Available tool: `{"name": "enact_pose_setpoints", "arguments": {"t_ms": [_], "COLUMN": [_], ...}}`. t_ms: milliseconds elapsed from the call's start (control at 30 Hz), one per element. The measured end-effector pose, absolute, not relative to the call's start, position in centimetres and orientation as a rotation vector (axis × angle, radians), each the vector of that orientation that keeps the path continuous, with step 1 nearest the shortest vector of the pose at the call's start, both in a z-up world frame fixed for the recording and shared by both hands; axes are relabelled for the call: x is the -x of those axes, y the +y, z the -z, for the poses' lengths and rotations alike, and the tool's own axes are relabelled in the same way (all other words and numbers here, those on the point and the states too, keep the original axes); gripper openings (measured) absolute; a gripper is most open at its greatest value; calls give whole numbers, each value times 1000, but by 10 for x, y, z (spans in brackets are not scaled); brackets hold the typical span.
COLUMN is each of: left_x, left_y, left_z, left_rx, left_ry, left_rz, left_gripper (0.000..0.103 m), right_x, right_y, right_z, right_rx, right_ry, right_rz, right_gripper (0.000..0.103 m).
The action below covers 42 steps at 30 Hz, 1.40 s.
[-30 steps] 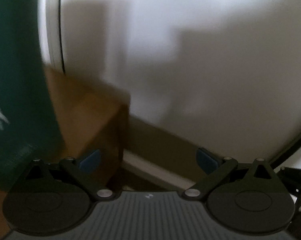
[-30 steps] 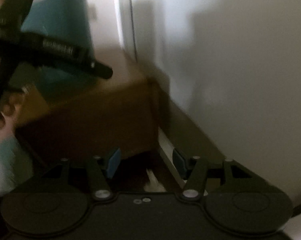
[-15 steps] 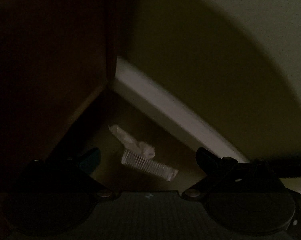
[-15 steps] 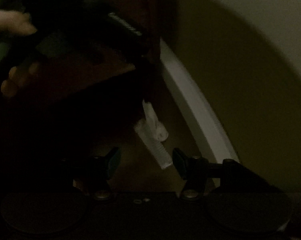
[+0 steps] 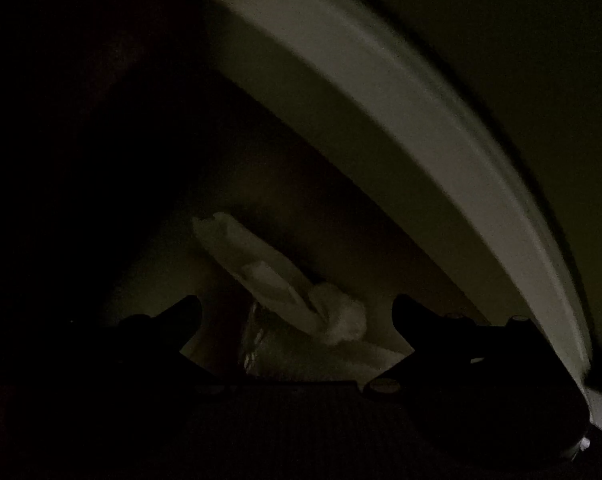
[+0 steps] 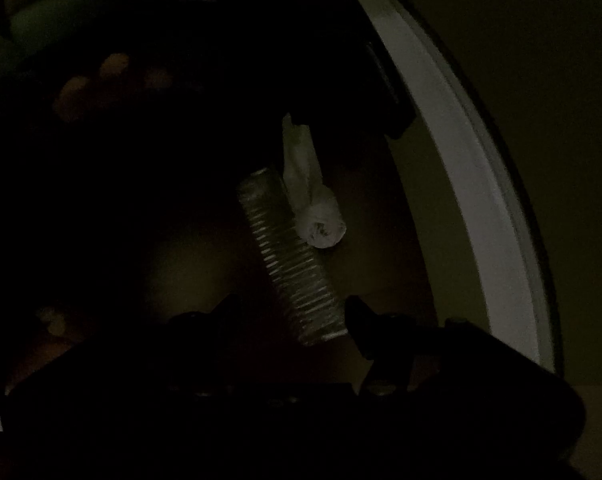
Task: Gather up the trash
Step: 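Grasp the white tissue with the left tool while the right tool grasps the clear ribbed tray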
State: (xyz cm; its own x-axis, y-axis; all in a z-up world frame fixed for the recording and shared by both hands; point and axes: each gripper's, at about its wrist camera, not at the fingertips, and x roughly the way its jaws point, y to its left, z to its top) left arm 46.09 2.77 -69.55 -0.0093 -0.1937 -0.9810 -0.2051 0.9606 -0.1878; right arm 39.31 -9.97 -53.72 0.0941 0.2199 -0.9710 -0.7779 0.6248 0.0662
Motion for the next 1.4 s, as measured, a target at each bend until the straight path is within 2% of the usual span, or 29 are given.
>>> {"name": "enact_pose_setpoints", "arguments": {"t_ms": [233,400,533,633,667,733,800,867,900,1167,1400], "left_x": [-467,-462,-457,-454,-451,-450,-446,-441,-439,-416,-392], "left_y": [37,36,32,29,29,26,26,26,25,24,28], "left_z": [735,746,744,738,737,731,730,732,731,709,668], "left_rx": [352,327,287,228,222,227,241,256,254,282,275], "left_ry": [1627,1655,1630,1612,1609,1607,1603,1596,1590,1508,1437], "left_rz": [-47,-54,-37,-51,-55,-59,-67,-63,-65,-62,-60], "left_gripper": [101,70,67,39,28,21,10,8,7,4,4], "right_x": [-405,-406,-404,-399,-397,-395,-393,-392,-392,-369,-340], "right_y": [-87,-79,-76,-75,-74,-73,-73,-73,-74,-92,-113], "right_z": [571,585,593,594,595,598,599,599,600,579,540], "right_rx": [598,630,629,637,643,656,664,647,640,491,371], "right_ry": [1282,1281,1284,1260,1255,1251,1241,1243,1241,1275,1312], "right_rz": [-838,-858,-871,-885,-890,-895,-899,-907,-914,-949,-872], "right_gripper": [57,56,53,51,46,33,13,8,0,0,0]}}
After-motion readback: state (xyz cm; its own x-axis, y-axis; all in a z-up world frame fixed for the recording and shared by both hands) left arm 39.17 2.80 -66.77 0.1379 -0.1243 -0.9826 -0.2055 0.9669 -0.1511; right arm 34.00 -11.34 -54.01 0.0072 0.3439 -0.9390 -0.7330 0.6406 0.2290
